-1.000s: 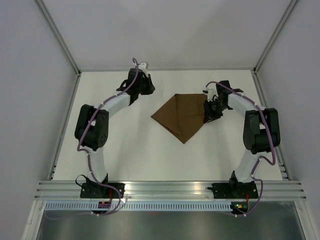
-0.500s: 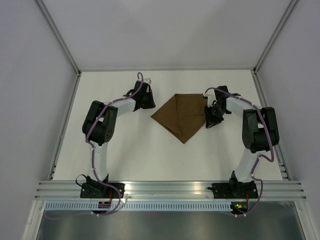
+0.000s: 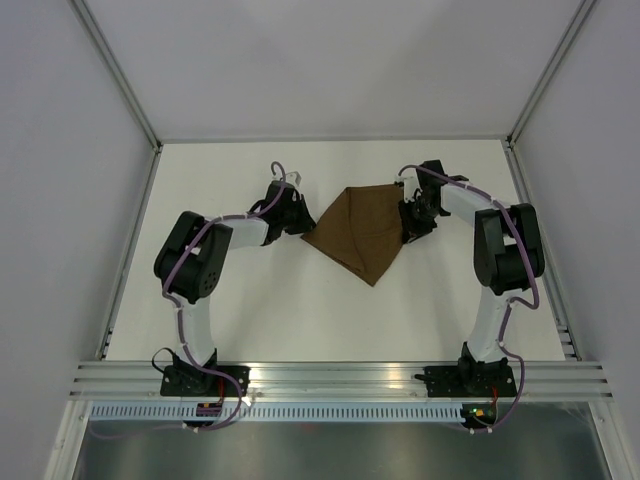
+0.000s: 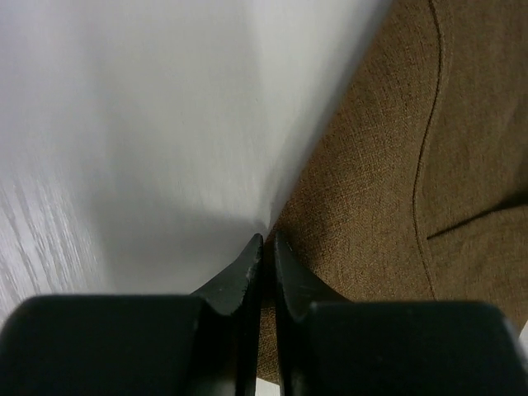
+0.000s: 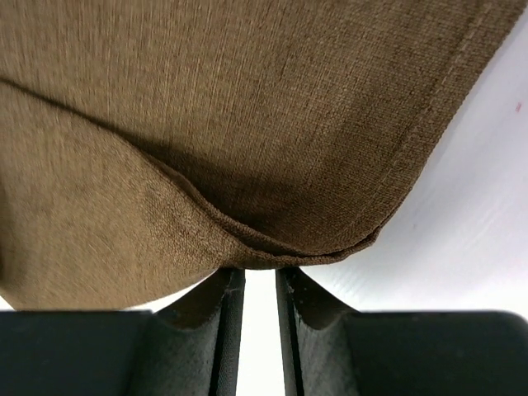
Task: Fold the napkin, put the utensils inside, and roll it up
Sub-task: Fold the napkin
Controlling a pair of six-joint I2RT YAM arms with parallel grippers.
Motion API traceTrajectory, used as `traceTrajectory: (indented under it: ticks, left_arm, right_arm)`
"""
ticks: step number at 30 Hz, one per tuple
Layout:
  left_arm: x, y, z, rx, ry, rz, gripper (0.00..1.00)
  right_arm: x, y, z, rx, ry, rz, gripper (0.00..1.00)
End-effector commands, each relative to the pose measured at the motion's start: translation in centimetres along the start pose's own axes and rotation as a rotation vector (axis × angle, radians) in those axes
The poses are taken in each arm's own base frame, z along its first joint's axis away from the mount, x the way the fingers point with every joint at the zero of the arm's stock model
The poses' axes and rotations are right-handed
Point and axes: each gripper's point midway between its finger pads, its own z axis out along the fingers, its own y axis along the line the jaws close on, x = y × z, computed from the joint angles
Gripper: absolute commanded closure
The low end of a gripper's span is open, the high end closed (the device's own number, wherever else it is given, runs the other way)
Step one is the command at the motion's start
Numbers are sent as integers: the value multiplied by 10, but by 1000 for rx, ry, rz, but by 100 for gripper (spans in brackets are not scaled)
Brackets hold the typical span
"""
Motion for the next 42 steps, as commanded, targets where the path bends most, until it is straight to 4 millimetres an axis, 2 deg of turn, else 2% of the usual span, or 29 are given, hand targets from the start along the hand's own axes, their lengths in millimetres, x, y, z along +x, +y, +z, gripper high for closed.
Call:
traceTrajectory:
  ticks: [1,3,4,6,7,8,9,11,12,15,16,21,23,27,31,32,36,37,39,41,42]
  left_arm:
    - [31,1,-13,-2,44,-68,87]
    - [34,-3,-17,14,27,-86,87]
    - [47,2,-20,6,43,-97,87]
    - [49,-4,-27,27,26,-110,87]
    - [60,2,-30,8,39,-114,87]
    - [60,0,-34,6,28,-123,87]
    - [71,2,-37,-2,36,-122,87]
    - [76,2,-44,-6,25,-138,87]
    - [86,5,-47,-14,31,-139,87]
    - [93,5,-56,-16,18,-163,87]
    - [101,9,-59,-23,24,-167,87]
    - [109,16,-70,-50,11,-176,87]
    - [106,18,-74,-67,4,-171,85]
    - [93,22,-80,-112,-24,-138,76]
    - [59,16,-90,-136,-94,-96,66]
    - [48,14,-96,-131,-119,-86,65]
    - [13,5,-116,-114,-192,-60,61]
    - [7,2,-121,-113,-200,-43,60]
    - [-11,-10,-136,-83,-243,-27,59]
    - [-18,-17,-148,-58,-260,-4,58]
    - [-28,-27,-159,-26,-290,3,58]
  right_arm:
    - [-4,-10,16,66,24,-12,73]
    - [-8,-11,20,70,26,-16,73]
    - [-10,-9,22,69,26,-25,73]
    - [-12,-8,26,72,29,-35,73]
    - [-13,-5,28,74,30,-46,73]
    - [-14,-3,29,77,29,-58,73]
    - [-15,1,30,75,31,-70,73]
    - [-15,5,32,73,33,-80,73]
    - [-15,10,33,67,34,-87,72]
    - [-14,17,32,57,35,-94,72]
    - [-14,19,33,55,35,-98,72]
    - [-11,24,32,47,41,-103,73]
    - [-11,22,30,58,35,-106,73]
    - [-18,18,16,82,0,-108,72]
    - [-31,9,-11,87,-68,-104,66]
    - [-32,7,-16,91,-79,-111,60]
    - [-41,1,-42,109,-144,-162,52]
    - [-45,0,-54,111,-176,-177,48]
    - [-49,1,-65,114,-212,-224,46]
    - [-51,11,-79,82,-247,-270,45]
    - [-51,22,-83,32,-265,-309,45]
